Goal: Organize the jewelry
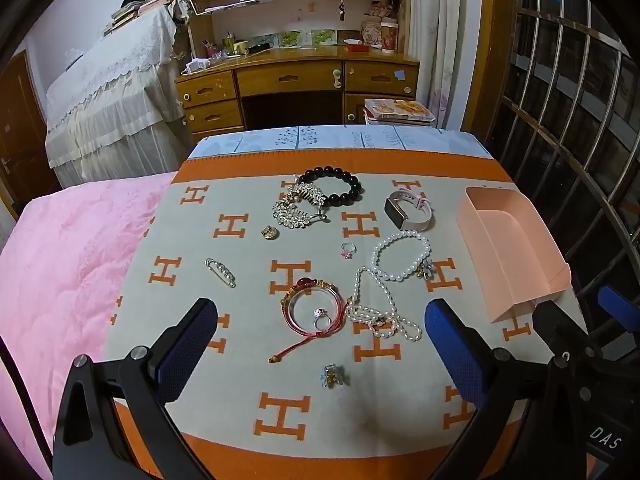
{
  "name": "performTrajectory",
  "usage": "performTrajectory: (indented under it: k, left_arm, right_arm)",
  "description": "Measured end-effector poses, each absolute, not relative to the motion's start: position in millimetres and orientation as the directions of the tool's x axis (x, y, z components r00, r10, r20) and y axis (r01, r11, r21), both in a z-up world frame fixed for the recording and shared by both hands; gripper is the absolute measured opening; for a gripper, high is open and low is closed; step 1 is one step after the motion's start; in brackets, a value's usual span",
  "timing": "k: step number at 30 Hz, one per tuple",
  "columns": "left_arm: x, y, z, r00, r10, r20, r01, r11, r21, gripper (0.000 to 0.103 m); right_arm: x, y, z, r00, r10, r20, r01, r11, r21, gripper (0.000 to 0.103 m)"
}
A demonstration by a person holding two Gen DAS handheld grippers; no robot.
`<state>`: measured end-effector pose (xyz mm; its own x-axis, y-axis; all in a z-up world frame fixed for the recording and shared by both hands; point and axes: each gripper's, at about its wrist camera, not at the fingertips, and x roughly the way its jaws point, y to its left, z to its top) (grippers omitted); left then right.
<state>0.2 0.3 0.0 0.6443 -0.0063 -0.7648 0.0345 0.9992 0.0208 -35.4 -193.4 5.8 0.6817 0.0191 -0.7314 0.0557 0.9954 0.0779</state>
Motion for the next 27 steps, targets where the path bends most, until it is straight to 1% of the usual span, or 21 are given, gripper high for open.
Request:
performTrajectory:
  k: [6, 17, 19, 24, 27]
  left_arm:
    - [1, 1, 1, 0.654, 0.012, -0.757, 0.032, 0.999, 0.043, 0.102]
    - [-10, -6, 5, 0.665, -0.007, -0.747, 0.041, 0.999, 0.026, 0.102]
    - [-8, 3, 1, 0.662, -0.016, -0.749, 0.043, 0.999, 0.016, 0.102]
    - [-7, 4, -1, 0.656, -0.007, -0.755, 0.042, 0.999, 0.027, 0.102]
    - [-6, 6, 1, 0.646, -0.014, -0.763, 0.051, 0.998, 0.024, 0.102]
  right_arm:
    - [-36, -193, 6, 0.682, 0.018, -0.731, 0.056, 0.995, 0.077, 0.103]
    - [-39, -194, 7, 0.691, 0.019, -0.723, 0.055, 0.995, 0.079, 0.103]
    - [-42, -192, 12, 0.696, 0.015, -0.718, 0.054, 0.996, 0.074, 0.103]
    - [-42, -189, 12, 0.703, 0.018, -0.711, 0.046, 0.996, 0.070, 0.103]
    - [-43, -183, 12, 0.705, 0.021, -0.709, 0.026, 0.998, 0.056, 0.100]
